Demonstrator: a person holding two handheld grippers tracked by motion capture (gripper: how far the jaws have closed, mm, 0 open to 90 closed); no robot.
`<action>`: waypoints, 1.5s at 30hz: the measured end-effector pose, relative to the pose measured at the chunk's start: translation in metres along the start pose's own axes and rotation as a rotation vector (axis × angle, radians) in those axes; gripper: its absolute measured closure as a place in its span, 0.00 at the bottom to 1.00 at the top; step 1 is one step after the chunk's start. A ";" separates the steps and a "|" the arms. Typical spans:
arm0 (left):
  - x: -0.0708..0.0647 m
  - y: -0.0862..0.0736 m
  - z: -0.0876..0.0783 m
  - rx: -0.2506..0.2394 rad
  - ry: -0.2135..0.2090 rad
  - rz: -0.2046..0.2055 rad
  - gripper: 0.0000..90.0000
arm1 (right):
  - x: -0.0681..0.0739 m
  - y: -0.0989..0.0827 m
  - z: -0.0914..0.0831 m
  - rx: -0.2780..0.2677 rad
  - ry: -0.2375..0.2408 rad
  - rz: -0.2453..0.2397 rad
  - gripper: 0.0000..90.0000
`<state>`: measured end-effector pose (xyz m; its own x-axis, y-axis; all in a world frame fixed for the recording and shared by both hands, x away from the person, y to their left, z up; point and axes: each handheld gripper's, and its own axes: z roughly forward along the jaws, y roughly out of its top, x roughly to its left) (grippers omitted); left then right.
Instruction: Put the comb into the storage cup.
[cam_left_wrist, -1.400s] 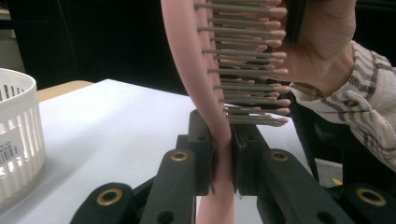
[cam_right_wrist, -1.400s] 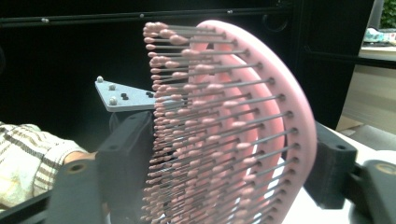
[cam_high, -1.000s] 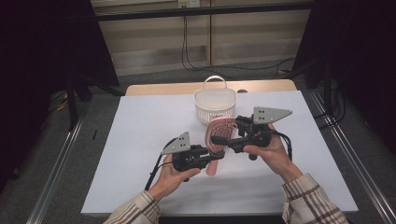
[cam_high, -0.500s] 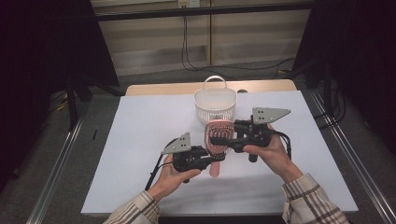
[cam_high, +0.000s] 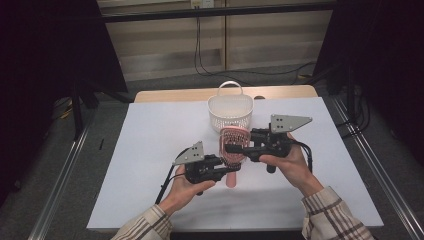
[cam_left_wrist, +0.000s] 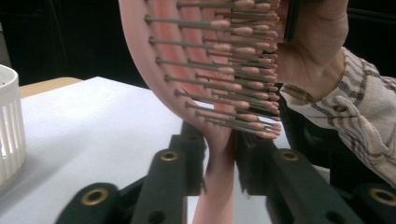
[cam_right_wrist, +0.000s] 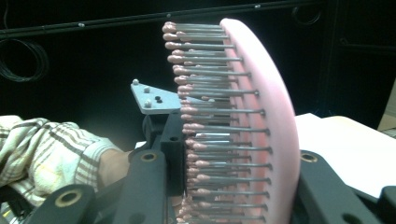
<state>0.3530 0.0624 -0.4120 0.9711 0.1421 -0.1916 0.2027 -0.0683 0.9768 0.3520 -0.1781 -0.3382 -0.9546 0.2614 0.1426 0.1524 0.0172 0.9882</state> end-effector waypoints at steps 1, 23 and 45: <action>0.000 0.000 0.000 0.004 0.010 0.006 0.76 | 0.000 0.000 0.000 -0.001 -0.001 -0.002 0.70; -0.004 0.001 -0.004 0.021 0.174 0.044 0.14 | 0.001 0.003 -0.003 0.000 -0.065 -0.018 0.70; -0.005 0.000 -0.041 0.018 0.360 0.047 0.02 | -0.005 0.009 -0.011 -0.043 -0.199 -0.010 0.70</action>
<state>0.3428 0.1026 -0.4072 0.8737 0.4766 -0.0980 0.1646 -0.1000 0.9813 0.3555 -0.1900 -0.3297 -0.8860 0.4471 0.1231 0.1281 -0.0191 0.9916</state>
